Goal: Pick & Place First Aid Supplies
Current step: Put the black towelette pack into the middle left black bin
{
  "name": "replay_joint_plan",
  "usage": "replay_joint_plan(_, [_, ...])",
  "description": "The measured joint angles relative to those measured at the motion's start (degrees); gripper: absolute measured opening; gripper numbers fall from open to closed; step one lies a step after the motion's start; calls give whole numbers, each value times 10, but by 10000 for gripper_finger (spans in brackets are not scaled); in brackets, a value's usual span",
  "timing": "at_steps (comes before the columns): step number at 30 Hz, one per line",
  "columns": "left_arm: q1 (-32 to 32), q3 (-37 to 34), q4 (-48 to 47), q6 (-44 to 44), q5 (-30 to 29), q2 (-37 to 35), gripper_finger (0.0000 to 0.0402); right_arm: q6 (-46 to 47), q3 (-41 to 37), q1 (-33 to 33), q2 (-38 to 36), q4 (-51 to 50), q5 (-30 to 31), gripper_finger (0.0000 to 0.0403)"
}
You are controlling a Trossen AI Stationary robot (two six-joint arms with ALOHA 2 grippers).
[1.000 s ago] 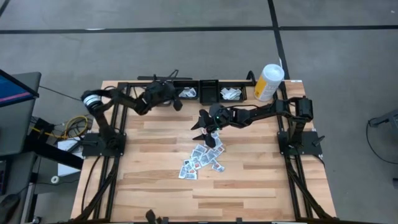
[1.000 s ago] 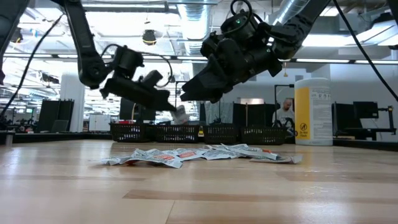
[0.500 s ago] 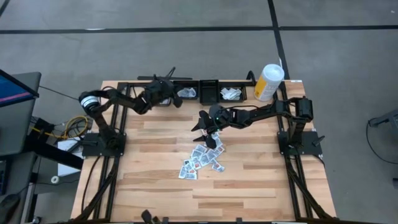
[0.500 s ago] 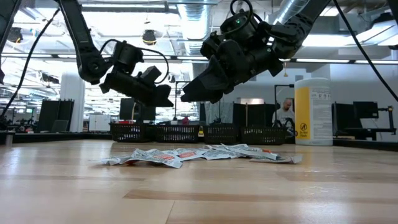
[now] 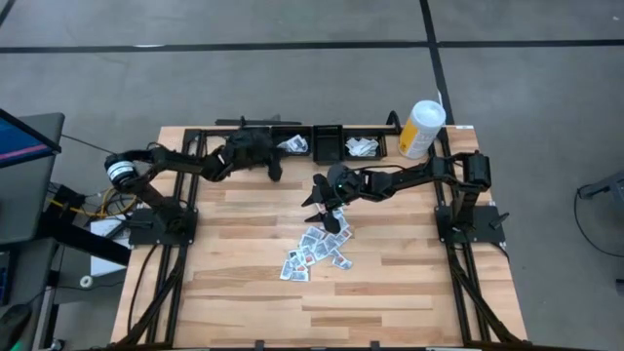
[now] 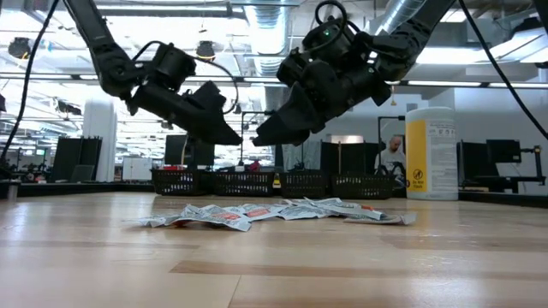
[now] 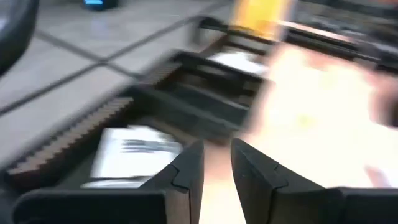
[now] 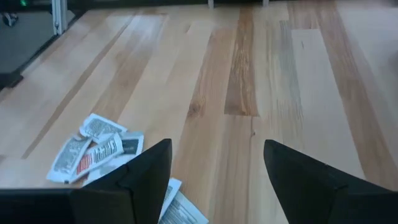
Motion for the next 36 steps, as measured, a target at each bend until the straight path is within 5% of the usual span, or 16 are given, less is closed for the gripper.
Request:
replay_joint_plan(13, [-239,-85,7,18,33,-21,77,-26,0,19,1,-11,0,249])
replay_joint_plan(19, [-317,-106,10,16,-17,-21,76,-39,2,45,42,29,12,249])
replay_joint_plan(29, [-379,-129,11,15,-150,-21,76,-47,1,35,61,-17,28,249])
replay_joint_plan(36, [-379,-129,36,14,-163,-21,76,-47,1,24,71,-58,33,249])
